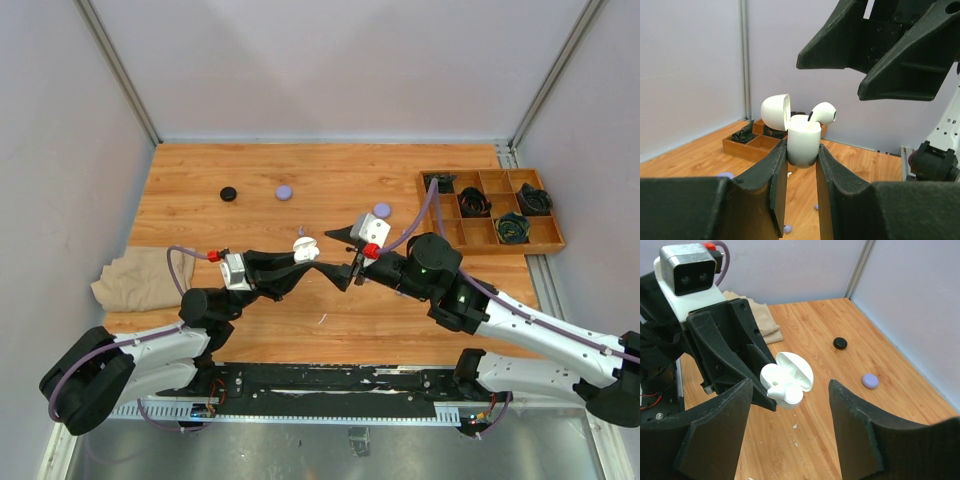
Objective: Insert the wireless bluetooth earbuds into the charging case
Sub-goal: Place the earbud in the charging case, then pick up the earbud from the center of the board.
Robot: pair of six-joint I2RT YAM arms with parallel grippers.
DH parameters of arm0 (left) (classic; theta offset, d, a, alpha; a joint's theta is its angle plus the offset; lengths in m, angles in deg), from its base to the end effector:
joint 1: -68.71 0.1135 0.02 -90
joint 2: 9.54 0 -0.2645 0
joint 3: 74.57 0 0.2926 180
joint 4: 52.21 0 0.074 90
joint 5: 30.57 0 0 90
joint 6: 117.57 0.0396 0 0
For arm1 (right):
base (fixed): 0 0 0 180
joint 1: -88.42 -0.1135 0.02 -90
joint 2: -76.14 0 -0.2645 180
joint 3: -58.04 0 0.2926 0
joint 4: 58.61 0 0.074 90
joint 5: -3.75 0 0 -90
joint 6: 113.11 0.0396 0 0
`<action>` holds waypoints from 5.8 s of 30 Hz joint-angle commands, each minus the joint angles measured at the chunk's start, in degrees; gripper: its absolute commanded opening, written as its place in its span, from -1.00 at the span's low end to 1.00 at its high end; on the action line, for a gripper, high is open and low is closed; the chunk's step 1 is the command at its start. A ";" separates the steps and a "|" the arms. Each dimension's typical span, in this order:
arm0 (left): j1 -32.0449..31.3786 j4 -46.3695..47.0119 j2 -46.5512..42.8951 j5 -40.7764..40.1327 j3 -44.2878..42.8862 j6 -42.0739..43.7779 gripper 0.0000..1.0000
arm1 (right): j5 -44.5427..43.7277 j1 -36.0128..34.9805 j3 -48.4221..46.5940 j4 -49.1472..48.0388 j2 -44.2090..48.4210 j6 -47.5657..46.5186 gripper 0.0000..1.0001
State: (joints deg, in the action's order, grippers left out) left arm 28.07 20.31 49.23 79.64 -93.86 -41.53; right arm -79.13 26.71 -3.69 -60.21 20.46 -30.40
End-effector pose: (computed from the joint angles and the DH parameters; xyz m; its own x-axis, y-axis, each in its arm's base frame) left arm 0.1443 -0.1419 0.2142 0.2010 -0.4709 -0.8590 0.9062 0.4224 -0.0194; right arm 0.1256 0.2437 0.3779 0.1808 0.0703 -0.9810 -0.9165 0.3741 -0.1421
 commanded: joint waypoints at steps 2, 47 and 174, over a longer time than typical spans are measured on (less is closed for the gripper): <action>-0.23 2.33 -0.23 0.28 0.51 2.47 -0.99 | -5.48 -0.69 1.44 -0.44 1.97 -0.79 0.39; -0.23 -4.09 -5.59 -0.71 3.26 6.88 -0.99 | -23.14 5.23 -3.28 21.24 0.85 -2.63 0.63; -0.23 -12.65 -11.91 1.38 7.82 14.72 -0.99 | -1.31 51.04 -33.78 58.23 -61.83 -6.27 -0.43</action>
State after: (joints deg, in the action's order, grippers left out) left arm 28.07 6.50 37.34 80.34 -86.91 -27.34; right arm -81.01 76.87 -36.84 0.86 -39.71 -37.83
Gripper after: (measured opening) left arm 0.294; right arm 0.294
